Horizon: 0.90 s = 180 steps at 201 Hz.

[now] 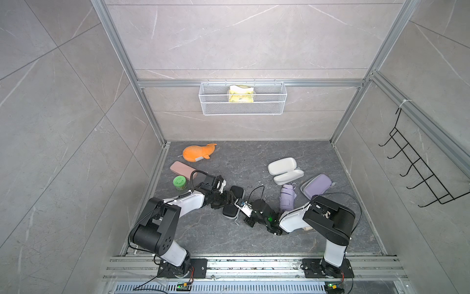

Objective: Put umbrellas into zippered umbrella sleeves
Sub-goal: Zip the zipper on the umbrella sleeve.

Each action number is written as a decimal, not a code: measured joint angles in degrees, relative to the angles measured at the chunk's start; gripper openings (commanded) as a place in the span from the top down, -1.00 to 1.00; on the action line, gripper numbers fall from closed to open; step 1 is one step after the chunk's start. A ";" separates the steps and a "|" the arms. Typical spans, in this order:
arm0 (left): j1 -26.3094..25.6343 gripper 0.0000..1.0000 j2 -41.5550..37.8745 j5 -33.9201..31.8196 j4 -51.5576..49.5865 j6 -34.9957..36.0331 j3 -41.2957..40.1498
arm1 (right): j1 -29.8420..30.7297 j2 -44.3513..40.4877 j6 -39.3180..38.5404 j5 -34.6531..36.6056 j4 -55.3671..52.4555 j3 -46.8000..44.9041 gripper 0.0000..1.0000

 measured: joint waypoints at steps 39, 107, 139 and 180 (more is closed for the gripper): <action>-3.93 -0.82 -3.98 -2.25 -5.35 -0.15 -0.42 | -1.46 -0.20 1.53 -1.75 1.25 -0.85 1.00; -9.18 -0.99 -4.00 -6.80 -9.09 -0.57 -0.87 | -3.21 -0.35 5.84 -6.69 2.21 -1.68 1.00; -10.27 -0.99 -3.85 -7.69 -9.29 0.26 -0.61 | -3.41 -0.35 6.73 -8.22 2.32 -1.68 1.00; -10.47 -0.79 -2.84 -8.50 -9.60 1.31 -0.07 | -4.17 -0.35 7.52 -10.03 2.40 -1.68 1.00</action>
